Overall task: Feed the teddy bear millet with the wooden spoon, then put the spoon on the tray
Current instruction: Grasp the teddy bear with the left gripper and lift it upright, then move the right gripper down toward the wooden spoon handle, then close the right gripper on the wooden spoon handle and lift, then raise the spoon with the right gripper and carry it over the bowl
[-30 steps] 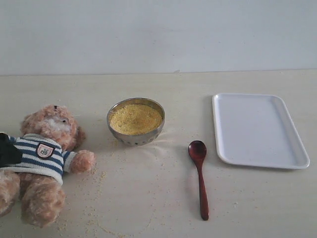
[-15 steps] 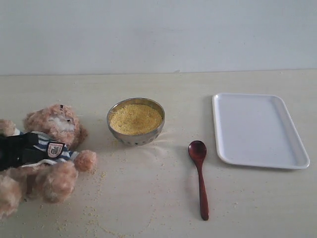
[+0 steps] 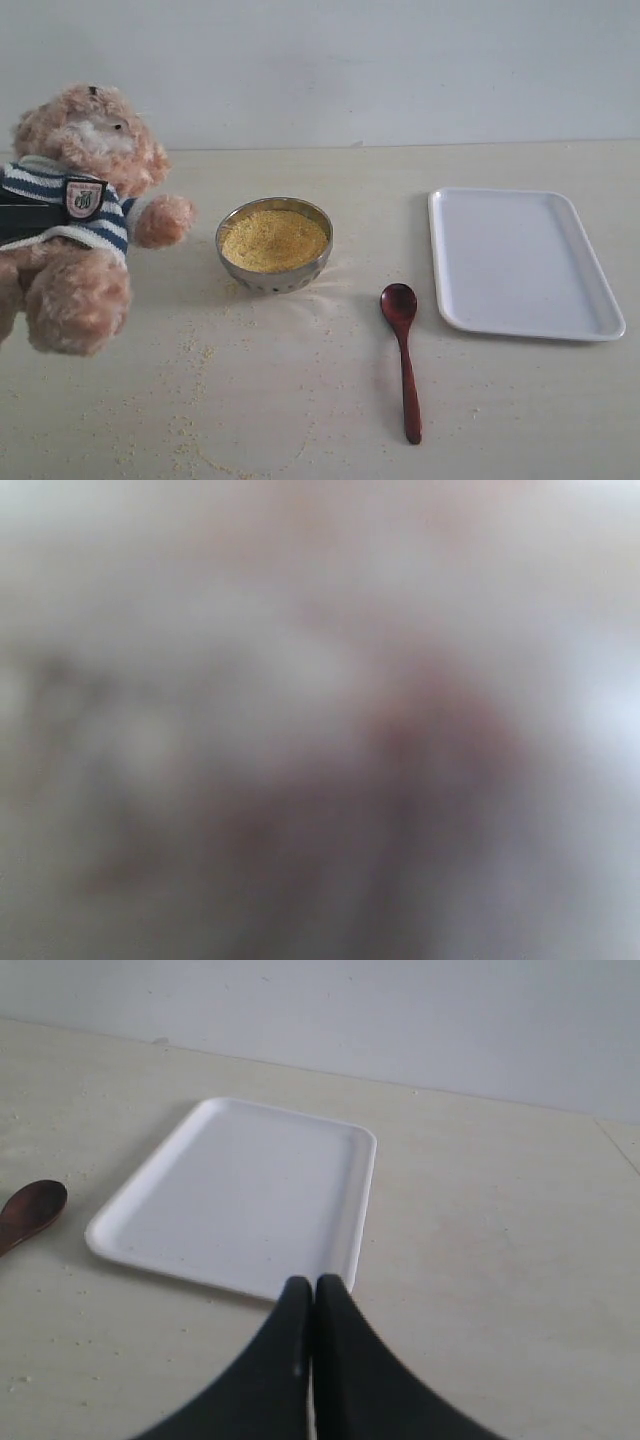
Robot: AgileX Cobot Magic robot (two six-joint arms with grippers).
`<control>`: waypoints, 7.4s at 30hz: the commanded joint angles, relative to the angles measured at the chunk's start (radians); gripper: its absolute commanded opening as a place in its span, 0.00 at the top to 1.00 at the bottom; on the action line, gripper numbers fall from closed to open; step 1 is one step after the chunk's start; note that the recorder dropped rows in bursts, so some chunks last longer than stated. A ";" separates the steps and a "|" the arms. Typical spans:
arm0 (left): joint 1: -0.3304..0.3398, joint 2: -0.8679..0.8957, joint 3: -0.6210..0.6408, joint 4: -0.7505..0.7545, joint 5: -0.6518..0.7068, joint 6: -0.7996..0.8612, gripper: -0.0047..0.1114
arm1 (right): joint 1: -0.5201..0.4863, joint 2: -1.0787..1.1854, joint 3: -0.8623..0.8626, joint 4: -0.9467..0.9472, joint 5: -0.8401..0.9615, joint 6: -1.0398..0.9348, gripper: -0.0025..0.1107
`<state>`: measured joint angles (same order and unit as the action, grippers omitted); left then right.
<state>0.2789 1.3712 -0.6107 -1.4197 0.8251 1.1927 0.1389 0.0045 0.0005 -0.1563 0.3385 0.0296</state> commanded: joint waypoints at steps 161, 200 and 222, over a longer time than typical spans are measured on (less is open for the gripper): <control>0.127 0.054 0.100 -0.325 0.262 0.484 0.92 | 0.697 1.543 -0.459 0.451 -0.640 -0.125 0.55; 0.127 0.054 0.100 -0.325 0.263 0.484 0.92 | 0.678 1.591 -0.472 0.855 -0.666 -0.408 0.98; 0.129 0.054 0.100 -0.325 0.263 0.484 0.92 | 0.579 1.384 -0.845 1.245 -0.669 -2.156 0.98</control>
<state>0.4085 1.4258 -0.5159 -1.7300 1.0715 1.6720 0.7213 1.3546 -0.7875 1.0777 -0.3262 -1.9862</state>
